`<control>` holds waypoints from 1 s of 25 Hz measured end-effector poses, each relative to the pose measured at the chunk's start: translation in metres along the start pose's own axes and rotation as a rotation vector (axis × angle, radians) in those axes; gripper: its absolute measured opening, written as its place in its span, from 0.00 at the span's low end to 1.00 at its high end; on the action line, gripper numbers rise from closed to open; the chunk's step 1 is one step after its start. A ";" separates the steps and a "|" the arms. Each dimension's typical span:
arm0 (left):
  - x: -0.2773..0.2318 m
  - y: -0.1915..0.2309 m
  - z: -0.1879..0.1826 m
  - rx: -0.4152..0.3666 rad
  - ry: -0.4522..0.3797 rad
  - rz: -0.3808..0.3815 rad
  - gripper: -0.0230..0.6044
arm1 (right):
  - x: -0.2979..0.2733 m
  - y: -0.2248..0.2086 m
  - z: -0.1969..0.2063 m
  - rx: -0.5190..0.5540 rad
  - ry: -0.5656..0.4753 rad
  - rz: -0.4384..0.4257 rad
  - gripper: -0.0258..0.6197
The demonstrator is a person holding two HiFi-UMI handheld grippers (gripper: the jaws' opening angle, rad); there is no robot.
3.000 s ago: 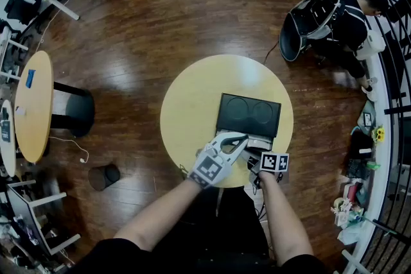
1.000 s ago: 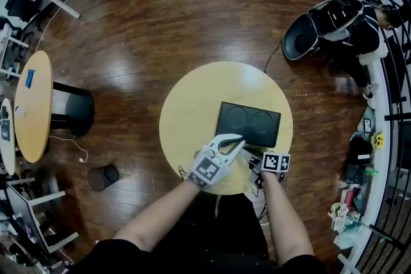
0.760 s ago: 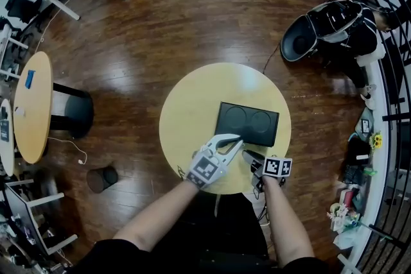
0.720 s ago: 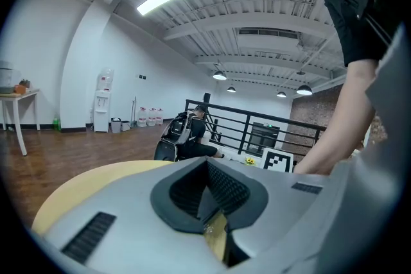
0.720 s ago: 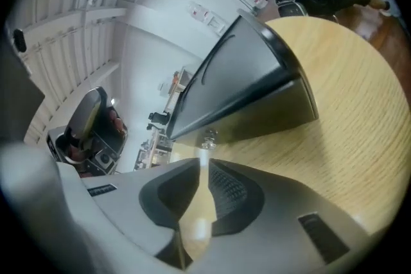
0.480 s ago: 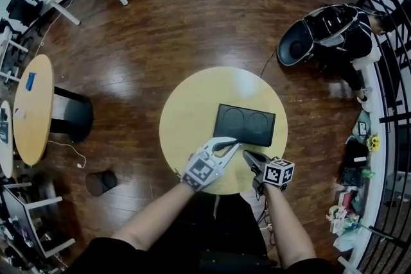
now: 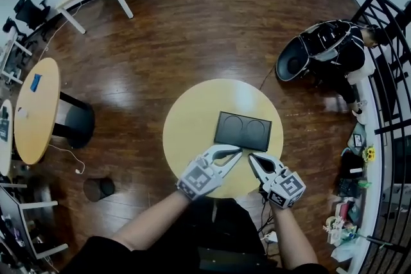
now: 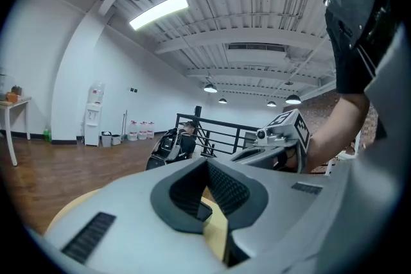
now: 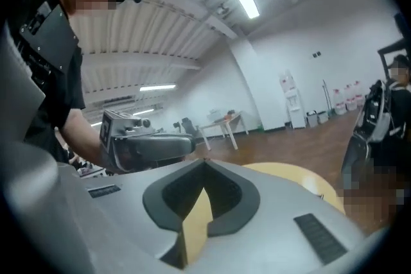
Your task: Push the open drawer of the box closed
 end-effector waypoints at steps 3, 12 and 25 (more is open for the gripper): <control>0.013 -0.018 -0.034 -0.003 -0.038 0.022 0.09 | 0.010 0.028 -0.033 0.089 -0.027 -0.026 0.07; 0.065 -0.083 -0.119 -0.088 -0.119 0.055 0.09 | 0.056 0.112 -0.117 0.198 -0.140 -0.109 0.07; 0.104 -0.117 -0.172 -0.103 -0.149 0.102 0.09 | 0.092 0.166 -0.178 0.322 -0.240 -0.132 0.07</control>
Point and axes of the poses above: the fingertips, and each gripper's own axes: x backward along the fingers, y to its left, z out of its underside, the point moved 8 cm from there along x, backward along the fingers, and after that the axes turned 3 degrees about -y, right-handed, at the moved point
